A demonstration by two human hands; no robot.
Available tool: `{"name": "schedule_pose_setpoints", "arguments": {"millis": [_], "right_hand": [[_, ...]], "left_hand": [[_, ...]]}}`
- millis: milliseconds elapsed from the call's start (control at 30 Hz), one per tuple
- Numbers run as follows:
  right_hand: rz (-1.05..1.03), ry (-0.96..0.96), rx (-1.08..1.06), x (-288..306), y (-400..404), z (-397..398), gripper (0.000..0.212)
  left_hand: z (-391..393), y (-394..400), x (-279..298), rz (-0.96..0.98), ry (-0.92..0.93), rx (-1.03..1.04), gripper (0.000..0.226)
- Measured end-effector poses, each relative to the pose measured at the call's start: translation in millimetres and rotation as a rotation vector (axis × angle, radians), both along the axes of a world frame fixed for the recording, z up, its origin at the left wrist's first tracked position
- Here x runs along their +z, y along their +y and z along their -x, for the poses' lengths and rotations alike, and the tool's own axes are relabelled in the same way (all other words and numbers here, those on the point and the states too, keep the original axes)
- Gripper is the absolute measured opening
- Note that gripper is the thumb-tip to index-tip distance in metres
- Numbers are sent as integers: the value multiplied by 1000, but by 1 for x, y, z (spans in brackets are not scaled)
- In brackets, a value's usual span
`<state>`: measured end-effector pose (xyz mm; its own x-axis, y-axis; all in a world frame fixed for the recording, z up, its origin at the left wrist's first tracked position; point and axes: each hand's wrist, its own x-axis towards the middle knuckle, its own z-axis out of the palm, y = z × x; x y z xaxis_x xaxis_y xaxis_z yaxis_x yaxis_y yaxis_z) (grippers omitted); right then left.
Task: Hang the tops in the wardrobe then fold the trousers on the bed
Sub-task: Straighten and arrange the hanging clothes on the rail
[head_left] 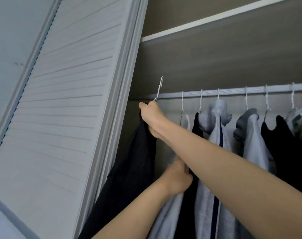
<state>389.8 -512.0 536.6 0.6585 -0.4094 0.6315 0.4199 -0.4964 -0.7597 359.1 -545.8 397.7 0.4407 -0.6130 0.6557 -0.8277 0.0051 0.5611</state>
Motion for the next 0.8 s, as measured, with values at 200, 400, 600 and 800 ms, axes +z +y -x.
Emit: {"name": "schedule_pose_setpoints", "arguments": {"millis": [200, 400, 600, 800], "right_hand": [[82, -45, -148, 7, -34, 4, 39], [208, -50, -357, 22, -57, 4, 24], [430, 20, -511, 41, -66, -3, 19], [600, 214, -856, 35, -96, -8, 20]], "left_hand": [[3, 42, -12, -3, -546, 127, 10], [-36, 67, -20, 355, -620, 621, 64], [-74, 40, -28, 231, 183, 224, 54], [-85, 25, -50, 235, 186, 324, 21]]}}
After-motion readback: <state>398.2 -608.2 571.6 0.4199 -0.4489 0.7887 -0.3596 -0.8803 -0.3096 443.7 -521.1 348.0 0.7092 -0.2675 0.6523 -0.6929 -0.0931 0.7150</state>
